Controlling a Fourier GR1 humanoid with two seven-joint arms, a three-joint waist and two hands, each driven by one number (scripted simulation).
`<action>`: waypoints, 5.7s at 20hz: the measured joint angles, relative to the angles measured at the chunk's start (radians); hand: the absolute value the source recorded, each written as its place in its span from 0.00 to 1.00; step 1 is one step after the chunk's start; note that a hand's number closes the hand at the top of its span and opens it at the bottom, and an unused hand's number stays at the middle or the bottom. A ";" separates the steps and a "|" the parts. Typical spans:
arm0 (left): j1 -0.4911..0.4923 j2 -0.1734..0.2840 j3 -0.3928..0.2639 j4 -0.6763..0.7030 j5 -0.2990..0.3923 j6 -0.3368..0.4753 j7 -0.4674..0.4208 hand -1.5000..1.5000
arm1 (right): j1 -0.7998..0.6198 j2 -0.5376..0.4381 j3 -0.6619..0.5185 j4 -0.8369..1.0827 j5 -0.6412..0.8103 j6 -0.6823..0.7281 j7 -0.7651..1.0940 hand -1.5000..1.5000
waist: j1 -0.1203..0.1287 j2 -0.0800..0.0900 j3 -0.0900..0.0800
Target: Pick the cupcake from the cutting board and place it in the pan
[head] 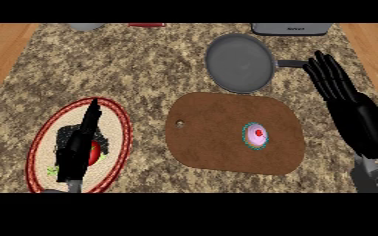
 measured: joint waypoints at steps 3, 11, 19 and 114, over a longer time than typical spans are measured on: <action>-0.035 0.015 -0.007 -0.004 -0.013 -0.026 0.023 0.50 | -0.036 0.016 0.002 0.097 0.022 -0.037 0.080 0.00 | 0.003 -0.003 -0.002; -0.139 0.081 -0.041 -0.084 -0.006 -0.132 0.140 0.50 | -0.051 -0.115 0.057 0.318 0.321 -0.240 0.342 0.00 | 0.014 0.002 -0.008; -0.187 0.101 -0.013 -0.173 0.020 -0.186 0.306 0.50 | -0.011 -0.006 0.154 0.315 0.502 -0.382 0.498 0.00 | -0.002 -0.010 -0.004; -0.141 -0.034 0.141 -0.250 -0.128 -0.342 0.385 0.50 | -0.336 0.437 0.719 0.044 1.455 -0.382 1.143 1.00 | -0.004 -0.010 -0.002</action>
